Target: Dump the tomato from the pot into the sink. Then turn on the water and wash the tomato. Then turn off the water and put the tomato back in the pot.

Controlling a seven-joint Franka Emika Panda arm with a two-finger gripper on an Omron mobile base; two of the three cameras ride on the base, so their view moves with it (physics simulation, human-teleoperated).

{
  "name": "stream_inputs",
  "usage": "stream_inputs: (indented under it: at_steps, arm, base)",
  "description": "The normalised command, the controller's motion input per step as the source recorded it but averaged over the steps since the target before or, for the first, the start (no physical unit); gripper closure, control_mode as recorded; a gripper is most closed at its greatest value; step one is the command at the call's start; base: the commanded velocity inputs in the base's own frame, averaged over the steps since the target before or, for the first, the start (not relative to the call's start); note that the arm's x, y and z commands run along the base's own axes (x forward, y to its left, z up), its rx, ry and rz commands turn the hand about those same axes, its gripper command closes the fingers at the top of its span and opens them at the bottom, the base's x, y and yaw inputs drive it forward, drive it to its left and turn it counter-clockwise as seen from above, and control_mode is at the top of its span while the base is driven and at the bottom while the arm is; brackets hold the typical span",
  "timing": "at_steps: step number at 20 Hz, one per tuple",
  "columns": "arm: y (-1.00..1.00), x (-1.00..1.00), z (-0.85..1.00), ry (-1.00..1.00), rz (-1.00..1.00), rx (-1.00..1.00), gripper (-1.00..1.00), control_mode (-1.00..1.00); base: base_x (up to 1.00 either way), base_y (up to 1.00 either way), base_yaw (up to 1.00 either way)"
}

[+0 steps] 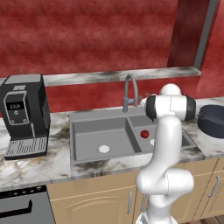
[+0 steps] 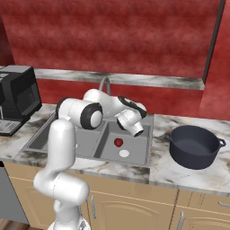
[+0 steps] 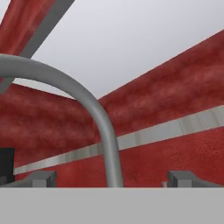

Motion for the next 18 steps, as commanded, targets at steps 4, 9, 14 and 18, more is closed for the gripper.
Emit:
stream_inputs:
  at_steps: [4, 9, 14, 18]
  arm:
    - [0.0, 0.05, -0.23, 0.0, 0.0, 0.0, -1.0, -1.0]
    - [0.02, 0.0, -0.04, 0.02, 0.0, -0.01, -1.0, -1.0]
    - [0.0, 0.08, 0.0, 0.08, -0.03, -0.02, -1.0, -1.0]
    - [0.0, 0.21, 0.0, 0.16, -0.02, -0.06, -1.0, -1.0]
  base:
    - [0.0, 0.0, 0.0]
    - [0.0, 0.0, 0.0]
    - [0.0, 0.0, 0.0]
    - [0.0, 0.0, 0.0]
